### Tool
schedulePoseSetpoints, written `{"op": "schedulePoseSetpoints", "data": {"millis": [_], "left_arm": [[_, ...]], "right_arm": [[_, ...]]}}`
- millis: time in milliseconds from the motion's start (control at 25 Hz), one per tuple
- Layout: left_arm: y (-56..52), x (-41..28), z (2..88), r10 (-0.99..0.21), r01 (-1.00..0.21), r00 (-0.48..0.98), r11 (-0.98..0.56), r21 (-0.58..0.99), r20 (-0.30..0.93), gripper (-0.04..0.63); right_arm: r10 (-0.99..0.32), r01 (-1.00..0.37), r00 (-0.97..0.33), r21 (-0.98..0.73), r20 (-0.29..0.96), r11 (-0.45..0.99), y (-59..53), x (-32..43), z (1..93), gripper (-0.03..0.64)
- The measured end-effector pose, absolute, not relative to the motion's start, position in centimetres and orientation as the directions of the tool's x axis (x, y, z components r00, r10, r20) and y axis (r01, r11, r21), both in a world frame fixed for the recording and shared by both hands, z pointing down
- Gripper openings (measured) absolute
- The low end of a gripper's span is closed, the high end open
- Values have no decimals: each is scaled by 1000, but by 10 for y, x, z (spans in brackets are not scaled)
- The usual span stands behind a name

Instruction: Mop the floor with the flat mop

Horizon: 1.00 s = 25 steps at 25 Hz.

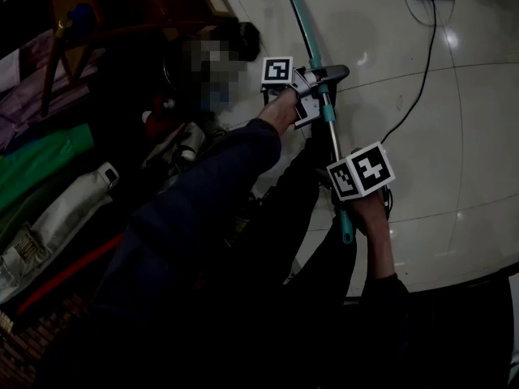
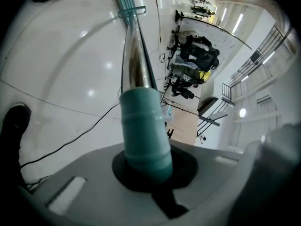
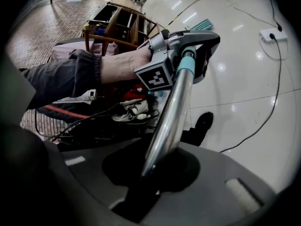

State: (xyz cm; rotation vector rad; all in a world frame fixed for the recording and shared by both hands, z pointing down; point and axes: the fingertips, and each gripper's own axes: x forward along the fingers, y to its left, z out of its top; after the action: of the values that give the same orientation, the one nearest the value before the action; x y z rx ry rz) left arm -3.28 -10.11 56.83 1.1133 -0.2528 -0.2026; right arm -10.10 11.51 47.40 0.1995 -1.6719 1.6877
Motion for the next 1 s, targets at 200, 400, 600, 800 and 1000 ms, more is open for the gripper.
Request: {"op": "schedulePoseSetpoints", "data": {"millis": [200, 400, 600, 800, 1000], "left_arm": [[-10, 5, 545, -263, 34, 961, 424, 905, 87, 2], [103, 46, 523, -251, 45, 965, 442, 896, 75, 2], [221, 79, 516, -223, 27, 971, 456, 890, 85, 2], [321, 107, 521, -193, 2, 975, 489, 872, 106, 2], [390, 132, 525, -151, -5, 984, 516, 857, 97, 2]], "right_arm": [[382, -582, -721, -804, 578, 120, 205, -65, 452, 86], [397, -593, -705, -796, 587, 123, 318, -26, 432, 86], [414, -600, -693, -790, 590, 122, 431, 8, 421, 86], [435, -598, -690, -794, 578, 107, 526, 39, 416, 86], [449, -614, -670, -781, 591, 111, 589, 64, 419, 86]]}}
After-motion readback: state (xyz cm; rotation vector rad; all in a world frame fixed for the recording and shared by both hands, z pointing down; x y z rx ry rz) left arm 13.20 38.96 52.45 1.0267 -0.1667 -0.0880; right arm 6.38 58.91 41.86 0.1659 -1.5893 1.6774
